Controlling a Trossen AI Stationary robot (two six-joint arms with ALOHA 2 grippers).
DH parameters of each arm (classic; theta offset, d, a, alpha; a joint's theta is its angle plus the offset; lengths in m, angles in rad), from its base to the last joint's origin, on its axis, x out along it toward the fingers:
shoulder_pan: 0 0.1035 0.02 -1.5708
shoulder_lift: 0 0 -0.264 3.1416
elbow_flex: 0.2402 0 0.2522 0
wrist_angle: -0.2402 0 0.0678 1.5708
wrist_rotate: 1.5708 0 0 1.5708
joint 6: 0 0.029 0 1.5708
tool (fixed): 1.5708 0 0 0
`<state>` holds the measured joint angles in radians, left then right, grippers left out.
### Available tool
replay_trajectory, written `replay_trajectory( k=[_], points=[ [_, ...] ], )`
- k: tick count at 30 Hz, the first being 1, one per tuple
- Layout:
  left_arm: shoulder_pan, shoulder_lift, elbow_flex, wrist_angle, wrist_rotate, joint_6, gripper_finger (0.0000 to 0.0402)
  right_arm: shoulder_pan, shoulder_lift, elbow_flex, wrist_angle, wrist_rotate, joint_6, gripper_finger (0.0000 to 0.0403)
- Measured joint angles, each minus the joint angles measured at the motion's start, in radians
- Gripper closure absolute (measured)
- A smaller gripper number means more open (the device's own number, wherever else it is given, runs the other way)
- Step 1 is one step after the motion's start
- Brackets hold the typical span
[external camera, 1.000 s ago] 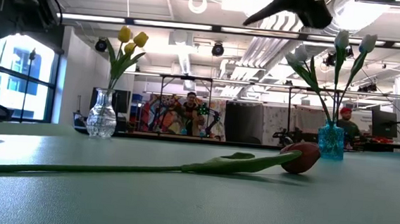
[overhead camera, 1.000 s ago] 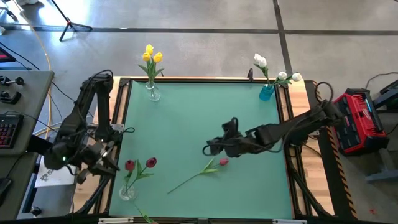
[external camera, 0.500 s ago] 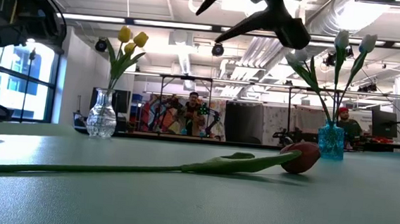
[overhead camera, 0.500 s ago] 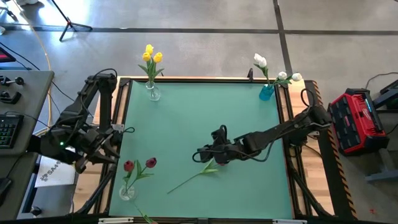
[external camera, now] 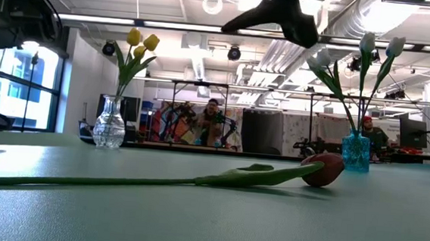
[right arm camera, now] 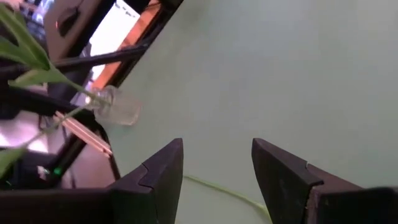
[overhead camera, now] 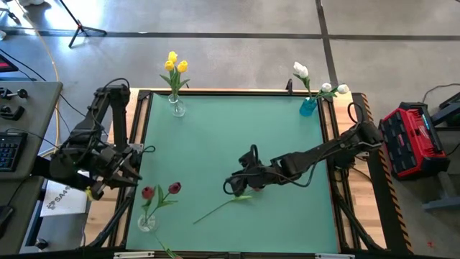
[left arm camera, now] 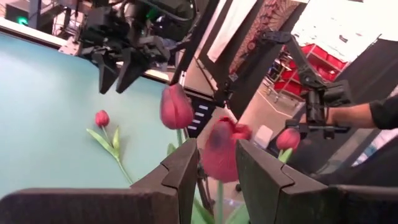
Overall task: Sort flowers into vase by color
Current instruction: Put the red flower into the bottom transparent vase
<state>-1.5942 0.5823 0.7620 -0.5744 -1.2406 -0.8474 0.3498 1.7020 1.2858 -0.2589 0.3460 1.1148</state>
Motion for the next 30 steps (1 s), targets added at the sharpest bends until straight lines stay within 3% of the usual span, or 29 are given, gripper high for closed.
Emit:
replay_trajectory(
  k=[6,10,14,22,30],
  points=[
    [0.068,0.008,0.0,0.077,0.001,0.073,0.0303,-0.014,0.008,0.0,-0.005,-0.011,-0.111,0.0222],
    [0.156,0.014,0.0,0.1,0.005,0.084,0.0303,-0.054,0.046,0.0,-0.005,-0.196,-0.201,0.0222],
    [0.289,0.023,0.0,0.139,0.12,0.1,0.0303,-0.075,0.1,0.0,-0.01,-0.324,-0.248,0.0222],
    [0.561,0.072,0.0,0.235,0.219,0.151,0.0303,-0.082,0.12,0.0,-0.057,-0.325,-0.405,0.0222],
    [0.879,0.084,-0.001,0.237,0.35,0.161,0.0303,-0.062,0.127,0.0,-0.134,-0.356,-0.755,0.0222]
  ],
)
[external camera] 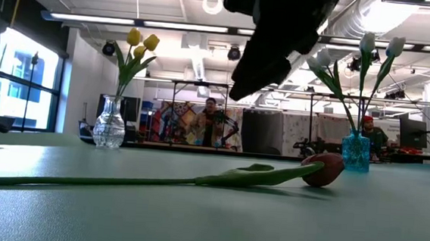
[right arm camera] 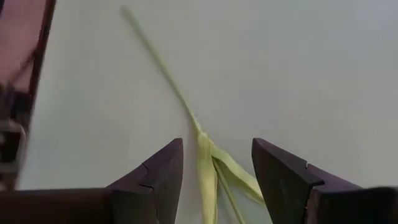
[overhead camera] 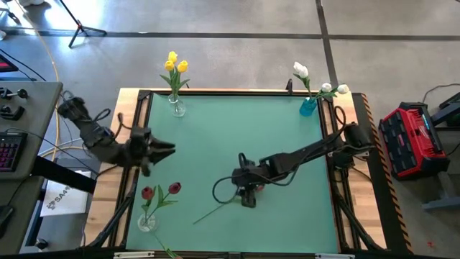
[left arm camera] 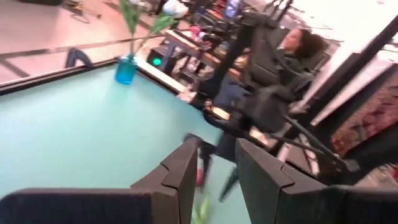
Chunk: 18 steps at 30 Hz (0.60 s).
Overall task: Sort flowers into vase by color
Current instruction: Put the red flower into the bottom transparent vase
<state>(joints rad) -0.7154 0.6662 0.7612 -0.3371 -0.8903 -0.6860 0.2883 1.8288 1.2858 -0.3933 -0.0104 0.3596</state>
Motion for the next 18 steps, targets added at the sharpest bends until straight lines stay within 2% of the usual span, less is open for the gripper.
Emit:
replay_trajectory(
  k=[4,8,12,18],
  points=[
    [0.169,0.061,0.0,0.012,0.192,-0.007,0.0303,0.01,0.051,0.001,-0.018,-0.01,-0.135,0.0222],
    [0.276,0.159,0.0,0.081,0.366,-0.009,0.0303,0.016,0.094,0.0,-0.107,0.007,-0.132,0.0223],
    [0.32,0.254,0.0,0.13,0.443,-0.019,0.0303,0.033,0.091,0.0,-0.156,0.02,-0.161,0.0249],
    [0.337,0.385,0.0,0.143,0.524,-0.081,0.0303,0.042,0.09,-0.011,-0.223,0.021,-0.202,0.0323]
  ],
)
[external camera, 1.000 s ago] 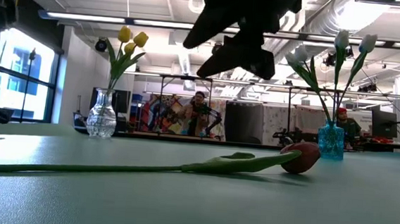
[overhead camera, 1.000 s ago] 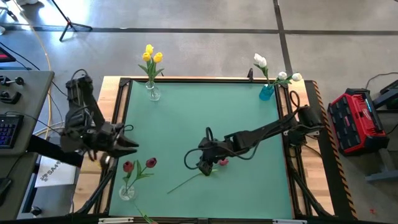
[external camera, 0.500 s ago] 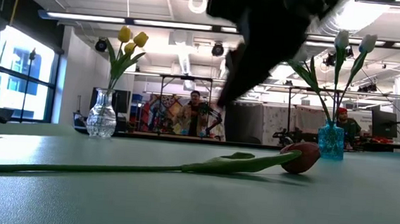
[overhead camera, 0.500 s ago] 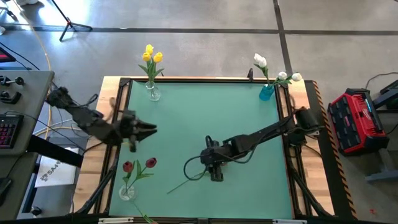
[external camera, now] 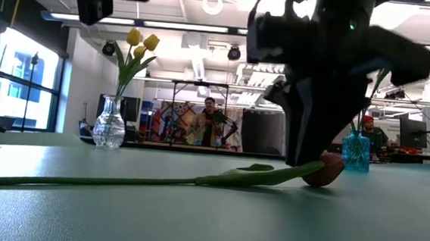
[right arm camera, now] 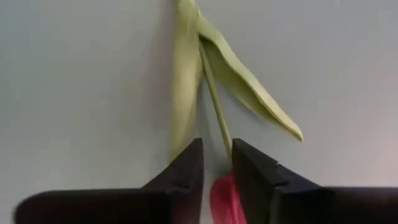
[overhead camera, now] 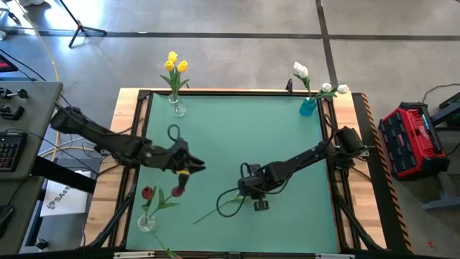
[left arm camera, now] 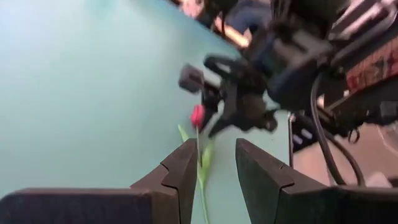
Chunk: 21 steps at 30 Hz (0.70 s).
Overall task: Sort flowers into vase by color
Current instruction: Put the red flower into the bottom transparent vase
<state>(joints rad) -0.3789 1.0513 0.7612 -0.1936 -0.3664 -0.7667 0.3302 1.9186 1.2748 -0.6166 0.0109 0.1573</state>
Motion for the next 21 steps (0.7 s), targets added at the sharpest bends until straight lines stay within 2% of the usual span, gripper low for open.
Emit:
replay_trajectory(
  k=[5,9,16,21],
  points=[
    [-0.001,0.095,0.0,0.022,0.048,0.001,0.0303,-0.009,0.0,-0.049,0.035,0.007,-0.009,0.0374],
    [-0.001,0.148,0.0,0.027,0.071,0.0,0.0303,-0.016,-0.003,-0.072,0.052,-0.002,-0.009,0.0398],
    [-0.001,0.201,0.0,0.028,0.128,0.001,0.0303,-0.016,-0.002,-0.039,0.02,0.006,-0.027,0.0402],
    [-0.001,0.208,0.0,0.028,0.147,0.001,0.0303,-0.016,-0.002,-0.027,0.023,0.006,-0.027,0.0385]
  ],
)
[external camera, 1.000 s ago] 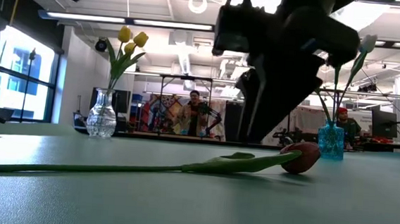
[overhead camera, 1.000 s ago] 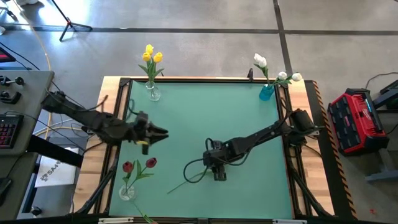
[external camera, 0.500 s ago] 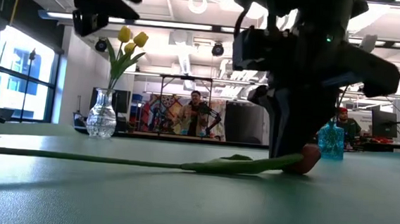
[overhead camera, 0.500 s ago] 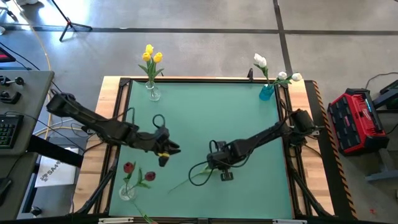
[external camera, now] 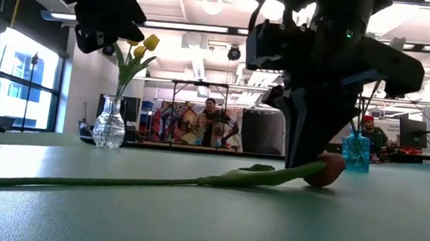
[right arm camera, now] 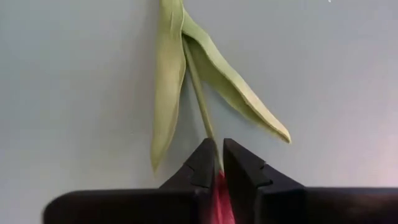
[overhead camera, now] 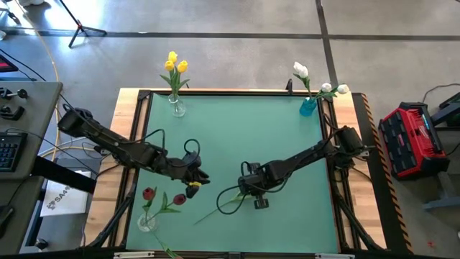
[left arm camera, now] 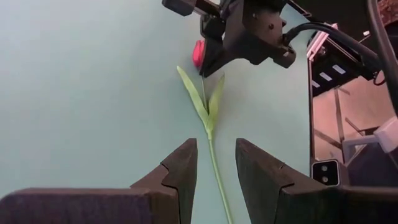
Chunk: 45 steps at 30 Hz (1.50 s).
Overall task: Sort flowers into vase by color
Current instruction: Put the red flower into the bottom transparent vase
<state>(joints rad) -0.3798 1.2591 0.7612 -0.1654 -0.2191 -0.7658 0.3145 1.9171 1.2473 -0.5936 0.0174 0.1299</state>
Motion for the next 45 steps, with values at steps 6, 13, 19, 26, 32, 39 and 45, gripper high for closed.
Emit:
replay_trajectory(
  k=[6,13,19,26,32,39,45],
  points=[
    [0.0,0.0,0.0,-0.005,0.001,0.008,0.0303,0.005,0.0,0.0,0.001,-0.017,-0.019,0.0328],
    [0.0,0.0,0.0,-0.043,0.001,0.01,0.0303,0.01,0.027,-0.034,0.065,-0.023,-0.025,0.029],
    [0.0,0.0,0.0,-0.056,0.011,0.03,0.0303,0.009,0.033,-0.022,0.052,0.015,0.001,0.0335],
    [0.016,0.0,0.0,-0.049,0.051,0.045,0.0303,-0.005,0.031,0.071,-0.105,0.139,-0.002,0.0387],
    [0.066,0.0,0.0,-0.04,0.128,0.07,0.0303,-0.014,0.023,0.233,-0.271,0.203,-0.083,0.0399],
    [0.129,0.0,0.0,-0.03,0.227,0.101,0.0303,-0.014,0.022,0.424,-0.396,0.313,-0.163,0.04],
    [0.167,0.0,0.0,0.059,0.329,0.141,0.0303,-0.018,0.022,0.532,-0.41,0.368,-0.264,0.0401]
  ],
)
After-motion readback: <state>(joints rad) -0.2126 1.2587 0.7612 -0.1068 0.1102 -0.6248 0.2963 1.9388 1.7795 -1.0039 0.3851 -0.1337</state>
